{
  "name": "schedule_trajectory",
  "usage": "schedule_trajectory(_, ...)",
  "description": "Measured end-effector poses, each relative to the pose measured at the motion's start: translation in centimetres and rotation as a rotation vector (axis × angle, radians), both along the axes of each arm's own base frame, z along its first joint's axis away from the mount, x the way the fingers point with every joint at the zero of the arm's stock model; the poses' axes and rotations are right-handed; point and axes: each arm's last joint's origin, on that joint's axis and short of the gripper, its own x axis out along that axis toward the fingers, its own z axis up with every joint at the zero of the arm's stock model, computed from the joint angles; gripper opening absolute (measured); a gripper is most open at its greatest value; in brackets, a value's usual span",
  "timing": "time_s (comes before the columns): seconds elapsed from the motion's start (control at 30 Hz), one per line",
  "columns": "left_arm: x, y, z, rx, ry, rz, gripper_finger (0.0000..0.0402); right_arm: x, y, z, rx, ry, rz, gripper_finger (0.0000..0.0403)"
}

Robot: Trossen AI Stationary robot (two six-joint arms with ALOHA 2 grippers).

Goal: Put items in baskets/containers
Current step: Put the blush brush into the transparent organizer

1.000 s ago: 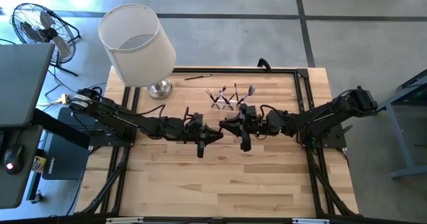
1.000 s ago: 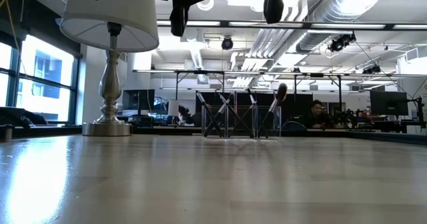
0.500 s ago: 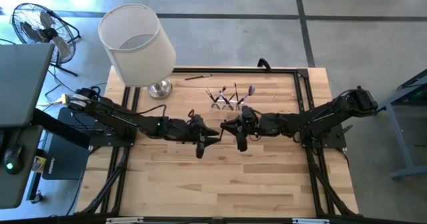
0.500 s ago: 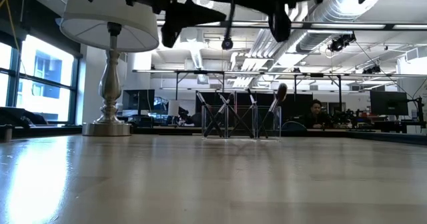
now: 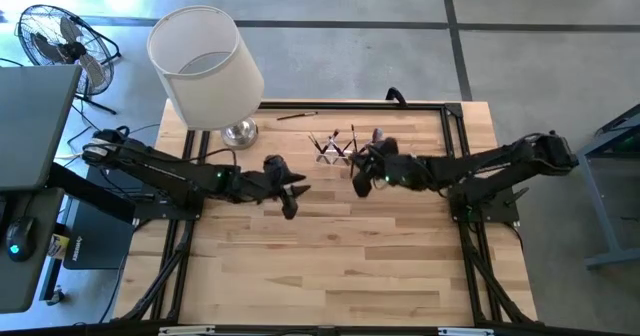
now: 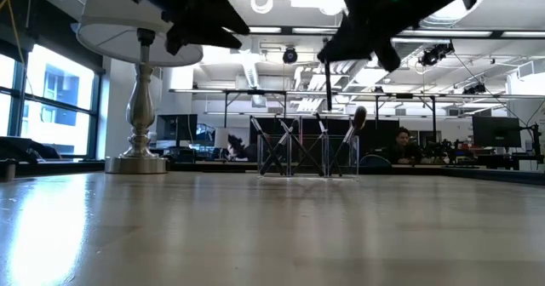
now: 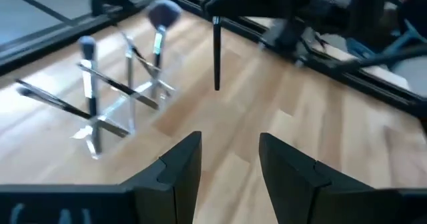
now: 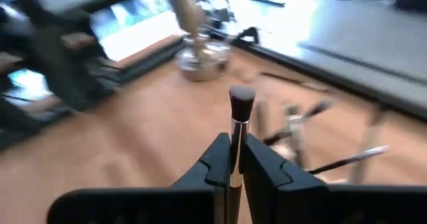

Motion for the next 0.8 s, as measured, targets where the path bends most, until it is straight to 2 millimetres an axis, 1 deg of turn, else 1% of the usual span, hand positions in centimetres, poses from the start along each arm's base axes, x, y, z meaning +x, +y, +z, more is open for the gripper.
schedule_trajectory(0.1, 0.1, 1.1, 0.1, -0.001, -0.004, 0.043, 0.0149, -0.2, -3.1, -0.2, -0.018, 0.049, -0.028, 0.0013)
schedule_trajectory(0.23, 0.3, 2.6, 0.0, -0.025, -0.006, 0.094, 0.0149, -0.9, -7.2, -0.3, -0.037, 0.085, -0.095, 0.0013)
schedule_trajectory(0.37, 0.3, 4.3, -0.1, -0.028, -0.001, 0.157, 0.0150, -1.6, -10.0, -0.6, -0.022, 0.110, -0.058, 0.0013)
schedule_trajectory(0.43, 0.3, 5.0, 0.0, -0.033, -0.003, 0.177, 0.0150, -1.7, -10.9, -1.2, -0.013, 0.143, -0.031, 0.0013)
schedule_trajectory(0.57, 0.3, 6.1, 0.0, -0.055, -0.014, 0.217, 0.0150, -1.3, -12.0, -2.9, 0.027, 0.194, 0.020, 0.0013)
schedule_trajectory(0.7, 0.2, 6.9, 0.0, -0.065, -0.019, 0.242, 0.0150, -0.7, -12.3, -4.6, 0.061, 0.236, 0.063, 0.0016)
schedule_trajectory(0.8, 0.2, 7.3, 0.0, -0.072, -0.023, 0.262, 0.0150, -0.6, -12.2, -5.0, 0.074, 0.253, 0.095, 0.0039)
